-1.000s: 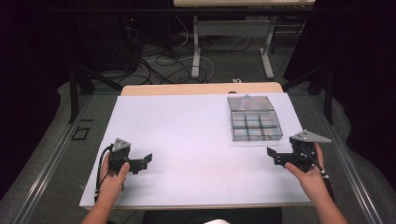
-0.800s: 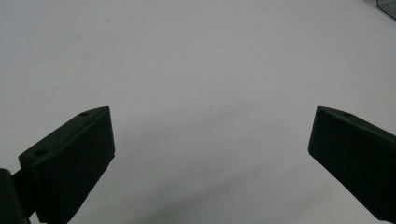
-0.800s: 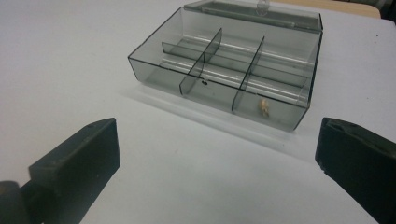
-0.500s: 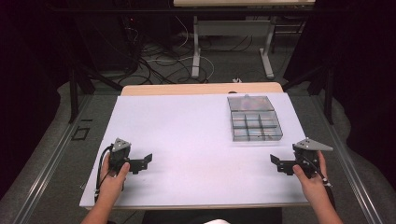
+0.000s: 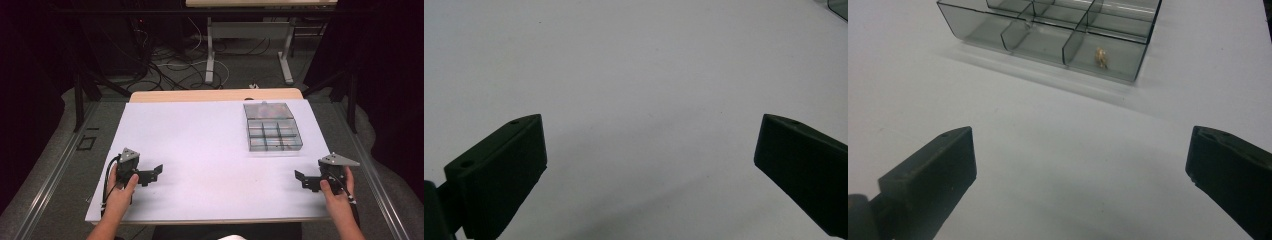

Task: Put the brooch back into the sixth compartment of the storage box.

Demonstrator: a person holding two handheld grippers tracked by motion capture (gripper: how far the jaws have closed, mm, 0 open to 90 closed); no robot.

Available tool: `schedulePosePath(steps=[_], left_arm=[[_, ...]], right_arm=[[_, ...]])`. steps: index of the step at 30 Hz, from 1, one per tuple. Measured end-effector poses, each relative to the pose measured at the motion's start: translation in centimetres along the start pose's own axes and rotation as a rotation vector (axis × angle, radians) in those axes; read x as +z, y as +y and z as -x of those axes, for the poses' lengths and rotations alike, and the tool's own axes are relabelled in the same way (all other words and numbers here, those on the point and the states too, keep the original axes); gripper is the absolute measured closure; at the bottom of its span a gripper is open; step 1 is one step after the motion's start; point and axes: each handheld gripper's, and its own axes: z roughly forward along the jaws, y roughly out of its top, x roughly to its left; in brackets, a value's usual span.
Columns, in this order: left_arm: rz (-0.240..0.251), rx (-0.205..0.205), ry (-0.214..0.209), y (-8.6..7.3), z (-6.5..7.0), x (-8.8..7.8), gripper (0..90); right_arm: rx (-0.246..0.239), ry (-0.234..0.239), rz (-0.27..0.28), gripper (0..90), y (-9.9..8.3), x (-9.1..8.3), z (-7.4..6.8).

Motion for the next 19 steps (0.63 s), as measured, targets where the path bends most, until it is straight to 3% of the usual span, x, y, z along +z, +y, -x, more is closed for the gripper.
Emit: schedulePosePath(steps=[9, 19], left_arm=[[0.002, -0.003, 0.000, -0.01, -0.08, -0.03, 0.7], [0.000, 0.002, -0.002, 0.03, -0.14, -0.04, 0.7]], right_arm=[[0.009, -0.016, -0.033, 0.0, -0.60, 0.27, 0.61], [0.014, -0.001, -0.057, 0.0, -0.95, 0.82, 0.49]])
